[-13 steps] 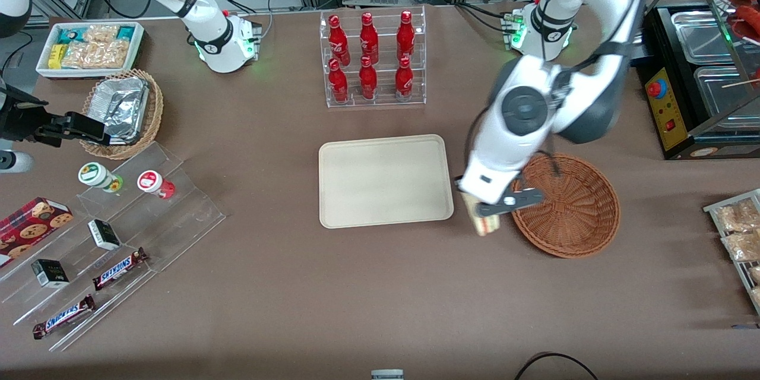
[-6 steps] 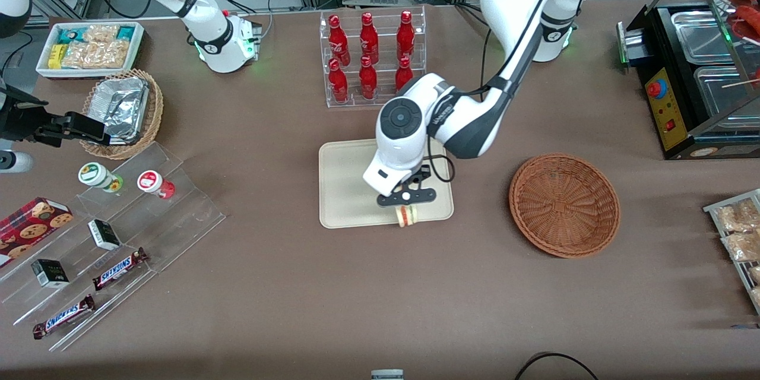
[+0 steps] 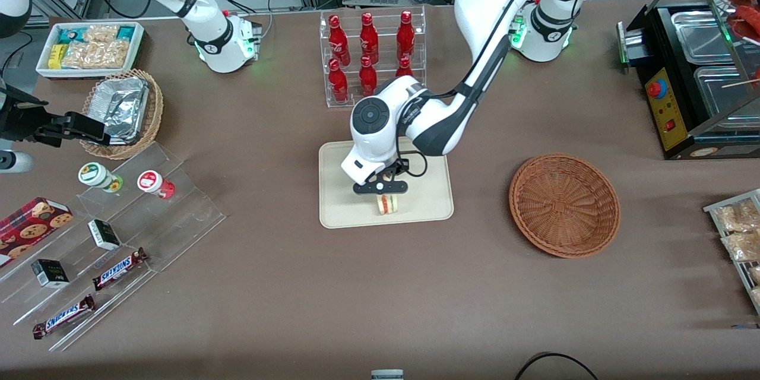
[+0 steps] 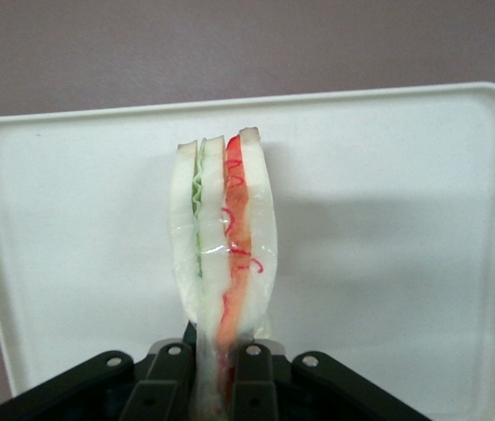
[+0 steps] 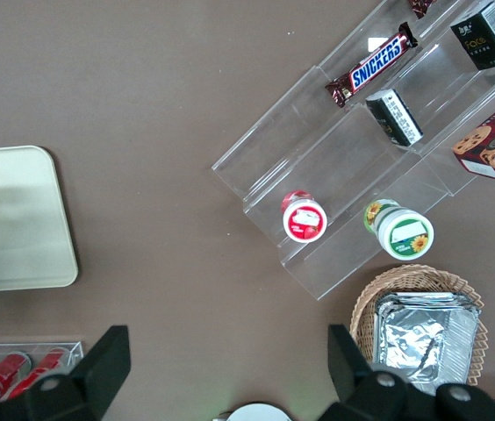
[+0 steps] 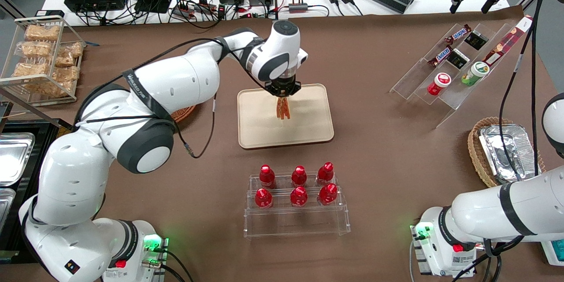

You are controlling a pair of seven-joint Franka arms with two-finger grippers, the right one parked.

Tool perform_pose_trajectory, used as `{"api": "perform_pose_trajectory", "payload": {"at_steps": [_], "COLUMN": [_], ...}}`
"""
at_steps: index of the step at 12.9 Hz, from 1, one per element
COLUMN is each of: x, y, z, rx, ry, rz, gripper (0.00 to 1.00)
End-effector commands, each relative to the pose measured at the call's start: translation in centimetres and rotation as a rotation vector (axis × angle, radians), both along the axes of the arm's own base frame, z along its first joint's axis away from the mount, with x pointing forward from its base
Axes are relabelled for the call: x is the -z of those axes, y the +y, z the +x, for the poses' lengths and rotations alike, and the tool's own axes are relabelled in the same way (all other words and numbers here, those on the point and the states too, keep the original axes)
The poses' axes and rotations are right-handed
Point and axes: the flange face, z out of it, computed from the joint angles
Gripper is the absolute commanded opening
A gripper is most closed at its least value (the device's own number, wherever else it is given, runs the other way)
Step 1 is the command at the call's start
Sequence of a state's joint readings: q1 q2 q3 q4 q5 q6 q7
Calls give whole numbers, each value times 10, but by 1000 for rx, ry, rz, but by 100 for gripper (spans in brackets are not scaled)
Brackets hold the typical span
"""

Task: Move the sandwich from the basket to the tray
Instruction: 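Lower the sandwich onto the tray and open the left gripper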

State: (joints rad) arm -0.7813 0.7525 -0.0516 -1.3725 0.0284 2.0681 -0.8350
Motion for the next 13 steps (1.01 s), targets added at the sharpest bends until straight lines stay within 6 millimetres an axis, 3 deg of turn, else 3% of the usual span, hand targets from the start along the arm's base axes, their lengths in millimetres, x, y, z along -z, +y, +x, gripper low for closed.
{"api": "perform_pose_trajectory", "payload": {"at_steps": [1, 4, 5, 6, 7, 10, 12, 13], "x": [5, 17, 19, 21, 19, -14, -53, -72], "y": [-7, -6, -7, -7, -6, 1, 19, 22], "z": [-8, -19, -22, -23, -22, -13, 8, 8], "rx": [28, 38, 40, 42, 40, 18, -45, -58], "ry": [-11, 10, 14, 17, 17, 16, -2, -3], "rz": [4, 28, 33, 37, 37, 26, -18, -38], "gripper": [0, 0, 7, 62, 99, 100, 100, 100]}}
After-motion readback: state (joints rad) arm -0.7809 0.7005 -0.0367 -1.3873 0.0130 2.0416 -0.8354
